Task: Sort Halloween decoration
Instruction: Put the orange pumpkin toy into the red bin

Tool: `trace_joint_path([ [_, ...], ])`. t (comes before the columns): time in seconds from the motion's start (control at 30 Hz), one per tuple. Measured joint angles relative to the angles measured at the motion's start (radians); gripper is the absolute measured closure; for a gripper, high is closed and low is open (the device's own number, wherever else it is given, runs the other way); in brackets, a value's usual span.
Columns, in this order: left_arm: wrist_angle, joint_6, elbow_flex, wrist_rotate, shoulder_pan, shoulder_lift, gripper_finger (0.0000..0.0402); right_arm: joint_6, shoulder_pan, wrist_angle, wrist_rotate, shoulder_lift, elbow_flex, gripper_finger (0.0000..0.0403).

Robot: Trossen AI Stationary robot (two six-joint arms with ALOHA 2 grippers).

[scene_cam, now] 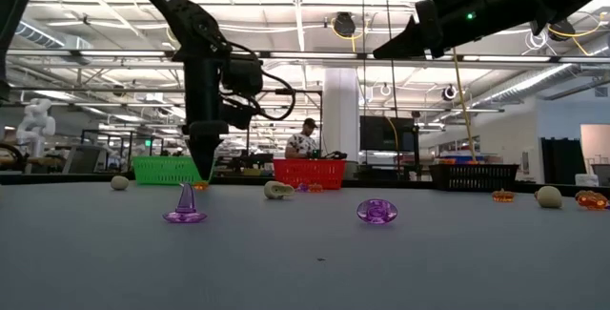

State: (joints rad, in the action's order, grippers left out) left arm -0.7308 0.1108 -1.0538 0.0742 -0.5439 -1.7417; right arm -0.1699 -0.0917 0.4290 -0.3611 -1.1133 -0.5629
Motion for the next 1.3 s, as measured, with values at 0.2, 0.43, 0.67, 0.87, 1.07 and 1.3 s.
trace_joint_path([
  [0.2,0.011,0.0,0.031,-0.013,-0.002,0.002,0.0316,0.0,0.0,0.0,0.0,0.0,0.0,0.0403],
  [0.43,0.015,0.0,0.037,-0.018,-0.002,0.009,0.0316,0.0,0.0,0.0,0.0,0.0,0.0,0.0403],
  [0.67,0.007,0.004,0.039,-0.018,0.006,0.025,0.0316,-0.002,0.0,0.0,0.0,0.0,0.0,0.0403],
  [0.87,-0.007,0.006,0.039,-0.018,0.03,0.051,0.0316,-0.003,0.0,0.0,0.0,0.0,0.0,0.0403],
  [1.07,-0.045,0.007,0.039,-0.019,0.047,0.057,0.0316,-0.003,0.0,0.0,0.0,0.0,0.0,0.0403],
  [1.3,-0.022,0.003,0.039,-0.019,0.049,0.057,0.0316,-0.001,0.0,0.0,0.0,0.0,0.0,0.0403],
])
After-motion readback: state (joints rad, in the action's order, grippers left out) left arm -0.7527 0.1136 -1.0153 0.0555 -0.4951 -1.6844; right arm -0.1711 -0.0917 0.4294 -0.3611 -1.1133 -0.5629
